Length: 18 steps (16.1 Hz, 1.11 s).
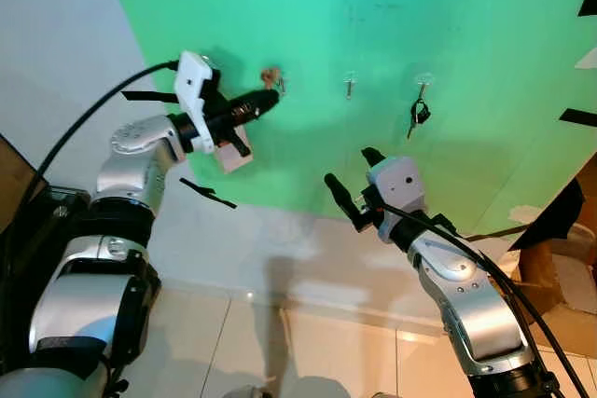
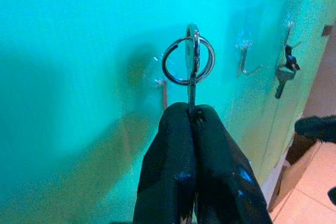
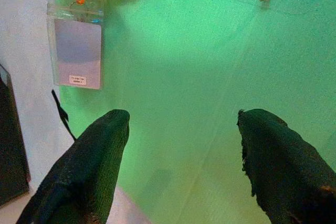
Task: Hang keys on a hook
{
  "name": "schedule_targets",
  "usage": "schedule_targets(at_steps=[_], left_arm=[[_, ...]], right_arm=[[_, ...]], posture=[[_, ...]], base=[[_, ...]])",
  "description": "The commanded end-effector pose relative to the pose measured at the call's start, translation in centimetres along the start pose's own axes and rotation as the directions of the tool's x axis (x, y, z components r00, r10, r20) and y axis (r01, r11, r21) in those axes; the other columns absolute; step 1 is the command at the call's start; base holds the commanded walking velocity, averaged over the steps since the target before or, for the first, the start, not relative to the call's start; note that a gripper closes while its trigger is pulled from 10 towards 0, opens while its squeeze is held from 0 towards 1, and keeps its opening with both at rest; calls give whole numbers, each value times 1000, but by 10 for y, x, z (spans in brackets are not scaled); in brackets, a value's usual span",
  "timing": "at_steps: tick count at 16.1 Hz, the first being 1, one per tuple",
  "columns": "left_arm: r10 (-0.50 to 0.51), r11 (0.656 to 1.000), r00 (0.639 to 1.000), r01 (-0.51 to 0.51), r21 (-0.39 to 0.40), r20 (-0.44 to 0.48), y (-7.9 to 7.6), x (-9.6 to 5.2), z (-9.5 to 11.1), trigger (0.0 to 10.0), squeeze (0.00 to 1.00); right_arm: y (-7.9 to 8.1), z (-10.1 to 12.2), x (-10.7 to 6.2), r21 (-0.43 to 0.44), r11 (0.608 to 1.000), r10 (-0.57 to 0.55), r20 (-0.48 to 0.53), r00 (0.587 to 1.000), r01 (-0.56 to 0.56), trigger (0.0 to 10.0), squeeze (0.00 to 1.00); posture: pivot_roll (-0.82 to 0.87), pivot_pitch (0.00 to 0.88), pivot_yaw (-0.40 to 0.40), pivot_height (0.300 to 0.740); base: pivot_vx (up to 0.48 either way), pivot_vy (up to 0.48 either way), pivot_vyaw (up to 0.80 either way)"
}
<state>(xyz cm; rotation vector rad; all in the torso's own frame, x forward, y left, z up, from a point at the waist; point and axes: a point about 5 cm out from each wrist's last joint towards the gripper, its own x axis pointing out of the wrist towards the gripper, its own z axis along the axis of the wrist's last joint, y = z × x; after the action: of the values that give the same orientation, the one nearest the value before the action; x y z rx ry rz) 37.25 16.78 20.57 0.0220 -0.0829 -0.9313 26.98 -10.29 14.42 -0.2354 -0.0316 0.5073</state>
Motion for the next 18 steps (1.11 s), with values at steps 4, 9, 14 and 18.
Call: schedule_targets(at_steps=[4,9,14,18], left_arm=[[87,995,996,-84,62,-38,8,-3,3,10000,0],[102,986,990,-89,143,-93,1,15,-4,10000,0],[150,974,983,-128,186,-106,1,24,-7,10000,0],[185,966,978,-163,203,-95,2,28,-6,10000,0]], right_arm=[[2,2,3,-3,1000,10,6,1000,-10,10000,0],[2,1,4,-4,1000,9,6,1000,-9,10000,0],[4,1,3,-5,1000,7,7,1000,-7,10000,0],[5,1,4,-6,1000,7,9,1000,-7,10000,0]], posture=[[-64,0,93,740],[-72,0,99,740],[-81,0,111,740],[-82,0,114,740]], base=[[0,0,0],[0,0,0],[0,0,0],[0,0,0]])
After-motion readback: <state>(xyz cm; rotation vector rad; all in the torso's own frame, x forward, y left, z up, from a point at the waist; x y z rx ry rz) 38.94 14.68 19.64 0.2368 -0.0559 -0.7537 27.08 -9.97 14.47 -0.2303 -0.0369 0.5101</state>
